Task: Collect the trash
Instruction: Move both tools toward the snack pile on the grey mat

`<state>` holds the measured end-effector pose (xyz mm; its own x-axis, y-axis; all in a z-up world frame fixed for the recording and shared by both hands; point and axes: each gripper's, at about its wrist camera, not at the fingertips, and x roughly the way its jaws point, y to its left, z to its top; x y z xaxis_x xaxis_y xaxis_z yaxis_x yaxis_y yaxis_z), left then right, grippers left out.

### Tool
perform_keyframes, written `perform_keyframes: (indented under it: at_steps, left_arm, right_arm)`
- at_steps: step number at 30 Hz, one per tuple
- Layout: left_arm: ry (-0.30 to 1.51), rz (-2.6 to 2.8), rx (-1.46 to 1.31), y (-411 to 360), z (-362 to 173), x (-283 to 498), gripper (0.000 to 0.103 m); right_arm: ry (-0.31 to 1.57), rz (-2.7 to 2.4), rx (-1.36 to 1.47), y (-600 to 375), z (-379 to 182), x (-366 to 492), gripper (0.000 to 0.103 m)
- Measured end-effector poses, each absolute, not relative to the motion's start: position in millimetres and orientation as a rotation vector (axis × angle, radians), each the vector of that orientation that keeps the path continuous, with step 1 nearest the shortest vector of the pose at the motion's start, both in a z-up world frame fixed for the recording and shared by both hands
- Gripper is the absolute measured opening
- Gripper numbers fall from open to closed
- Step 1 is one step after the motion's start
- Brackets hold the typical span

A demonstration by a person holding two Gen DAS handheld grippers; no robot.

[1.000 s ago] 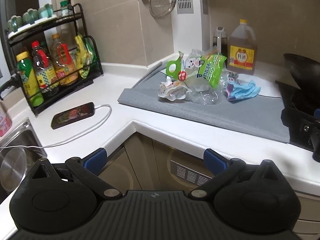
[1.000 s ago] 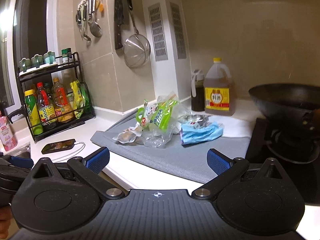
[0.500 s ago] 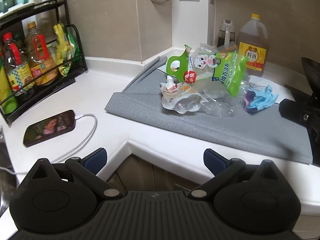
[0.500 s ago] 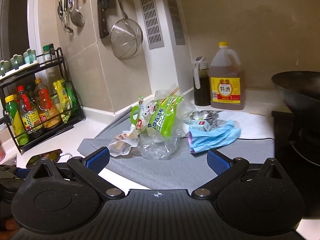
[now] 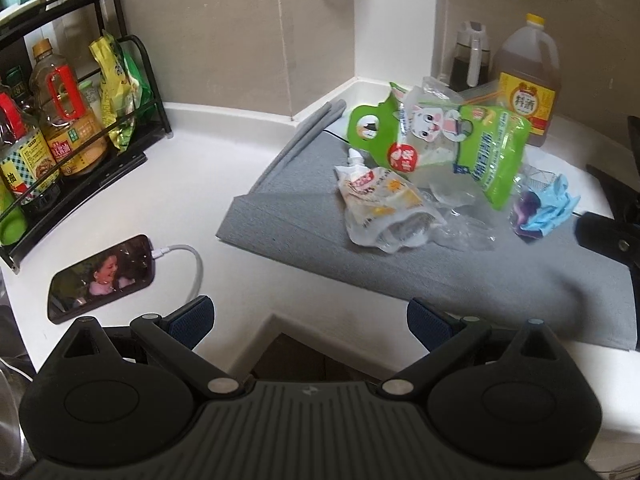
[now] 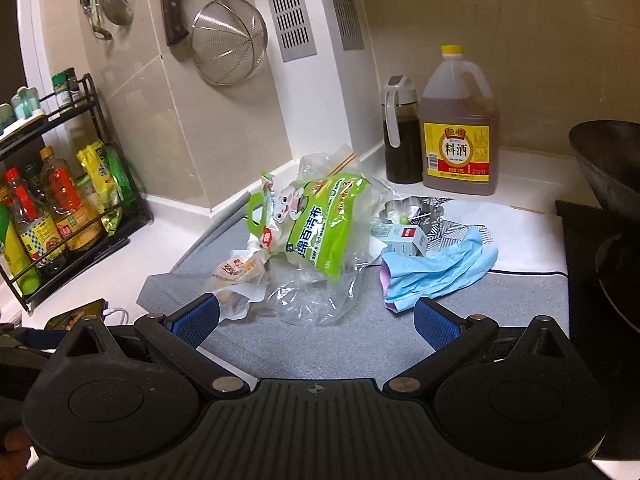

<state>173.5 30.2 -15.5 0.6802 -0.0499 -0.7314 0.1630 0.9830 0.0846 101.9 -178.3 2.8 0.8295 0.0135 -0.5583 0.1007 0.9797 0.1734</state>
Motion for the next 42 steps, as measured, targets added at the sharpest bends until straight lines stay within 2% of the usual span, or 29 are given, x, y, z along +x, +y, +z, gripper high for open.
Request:
perform_keyframes:
  at_steps: [18,28,42]
  left_arm:
    - [0.847,-0.168,0.093,14,10,224,0.103]
    - [0.845,-0.208,0.121,3,13,234,0.103]
    - [0.889,-0.211,0.078,1,-3,266,0.103]
  right_arm:
    - [0.598,-0.105,0.22,-206,29,120,0.103]
    - [0.604,-0.066,0.272,-228,64,127,0.103]
    - [0.603,-0.099,0.199,-202,44,176,0.103]
